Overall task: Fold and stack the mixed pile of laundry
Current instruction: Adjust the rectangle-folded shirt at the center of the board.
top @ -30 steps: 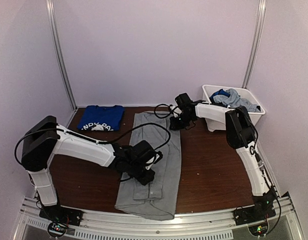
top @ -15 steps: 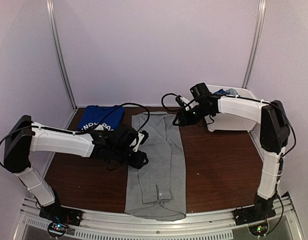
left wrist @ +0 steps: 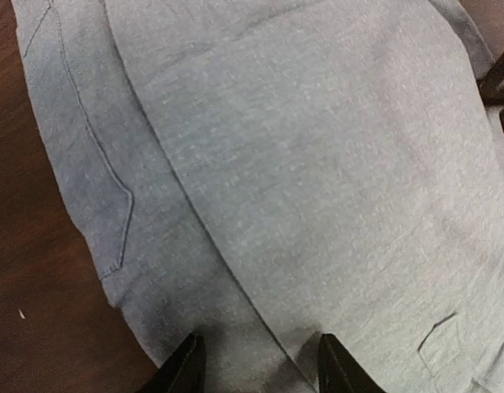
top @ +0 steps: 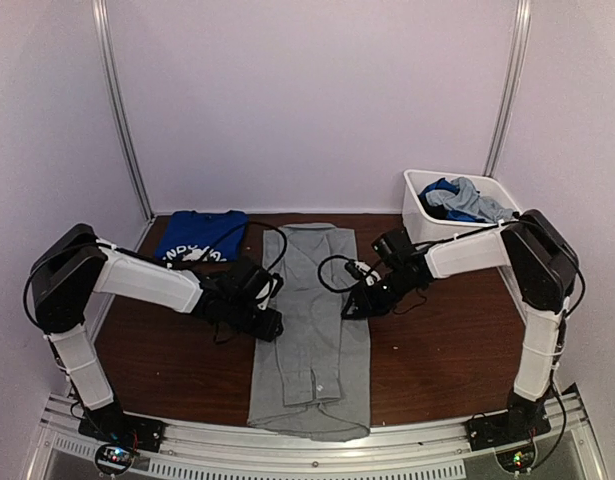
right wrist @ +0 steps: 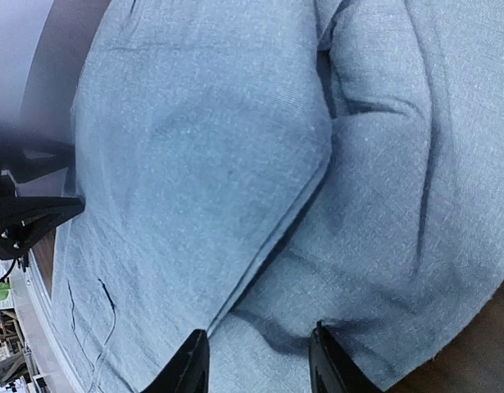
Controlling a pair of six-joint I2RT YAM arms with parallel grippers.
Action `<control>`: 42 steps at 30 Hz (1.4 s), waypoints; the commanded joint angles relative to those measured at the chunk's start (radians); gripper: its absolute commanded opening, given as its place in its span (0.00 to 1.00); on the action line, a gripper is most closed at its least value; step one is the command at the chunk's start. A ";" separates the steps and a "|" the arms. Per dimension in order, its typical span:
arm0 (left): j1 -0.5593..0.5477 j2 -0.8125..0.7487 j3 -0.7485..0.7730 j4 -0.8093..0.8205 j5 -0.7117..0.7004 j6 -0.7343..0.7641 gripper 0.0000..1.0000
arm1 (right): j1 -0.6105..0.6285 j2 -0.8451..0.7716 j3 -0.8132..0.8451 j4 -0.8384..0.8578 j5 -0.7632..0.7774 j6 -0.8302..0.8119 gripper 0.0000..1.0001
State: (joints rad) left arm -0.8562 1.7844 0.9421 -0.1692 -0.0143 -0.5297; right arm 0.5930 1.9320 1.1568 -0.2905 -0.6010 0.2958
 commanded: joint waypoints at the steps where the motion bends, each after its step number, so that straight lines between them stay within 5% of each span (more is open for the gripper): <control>1: 0.027 0.069 0.048 0.042 0.029 0.000 0.49 | -0.051 0.121 0.062 0.057 0.022 -0.002 0.41; 11: 0.123 0.198 0.178 0.091 0.092 0.032 0.47 | -0.146 0.273 0.344 -0.024 0.027 -0.041 0.40; 15: 0.124 0.152 0.252 0.010 0.047 0.086 0.47 | -0.145 0.191 0.415 -0.090 -0.006 -0.047 0.40; 19: 0.136 0.067 0.227 -0.035 0.005 0.112 0.48 | -0.142 0.021 0.292 -0.084 -0.060 -0.039 0.43; 23: 0.122 -0.007 0.140 -0.021 0.130 0.089 0.47 | -0.136 -0.137 0.095 -0.087 -0.087 -0.034 0.44; 30: -0.040 -0.204 -0.130 0.084 0.135 -0.100 0.49 | -0.121 -0.366 -0.283 -0.077 -0.109 0.006 0.49; 36: -0.226 -0.226 -0.244 0.162 0.089 -0.287 0.50 | -0.112 -0.436 -0.454 -0.064 -0.153 0.020 0.51; 42: -0.268 -0.233 -0.381 0.309 0.083 -0.443 0.50 | -0.075 -0.421 -0.576 0.035 -0.195 0.078 0.49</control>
State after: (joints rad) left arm -1.1217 1.5642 0.6468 0.0002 0.0822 -0.8188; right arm 0.4858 1.5105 0.6384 -0.3302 -0.7635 0.3271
